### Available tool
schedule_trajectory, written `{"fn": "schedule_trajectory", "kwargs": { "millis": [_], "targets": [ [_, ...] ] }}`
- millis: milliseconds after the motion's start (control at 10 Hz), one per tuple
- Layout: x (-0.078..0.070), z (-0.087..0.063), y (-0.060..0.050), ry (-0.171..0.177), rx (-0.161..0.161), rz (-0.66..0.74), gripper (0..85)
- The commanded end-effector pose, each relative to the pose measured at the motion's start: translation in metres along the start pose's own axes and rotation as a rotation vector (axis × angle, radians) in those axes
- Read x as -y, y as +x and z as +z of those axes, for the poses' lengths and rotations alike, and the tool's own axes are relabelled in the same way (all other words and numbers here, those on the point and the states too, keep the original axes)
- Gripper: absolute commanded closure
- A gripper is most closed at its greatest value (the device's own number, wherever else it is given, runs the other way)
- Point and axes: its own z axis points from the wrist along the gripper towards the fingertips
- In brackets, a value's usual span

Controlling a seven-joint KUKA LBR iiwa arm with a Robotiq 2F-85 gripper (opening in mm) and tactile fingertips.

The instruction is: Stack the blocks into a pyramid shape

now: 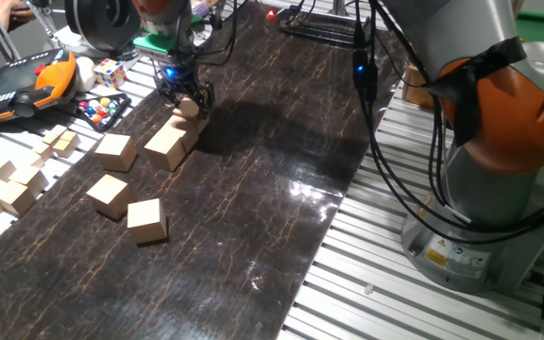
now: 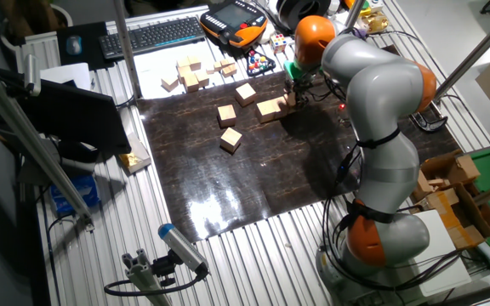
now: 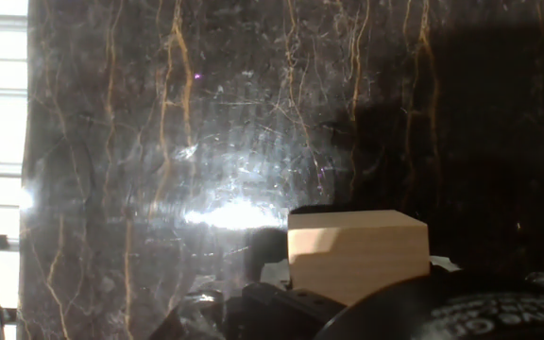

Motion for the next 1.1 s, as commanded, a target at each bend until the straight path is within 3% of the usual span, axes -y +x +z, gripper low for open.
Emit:
{"fn": "schedule_trajectory", "kwargs": {
  "millis": [0, 1000],
  "targets": [
    [-0.0001, 0.0004, 0.0003, 0.000, 0.000, 0.001, 84.3],
    [0.0002, 0.0010, 0.0010, -0.003, 0.006, -0.010, 84.3]
  ]
}}
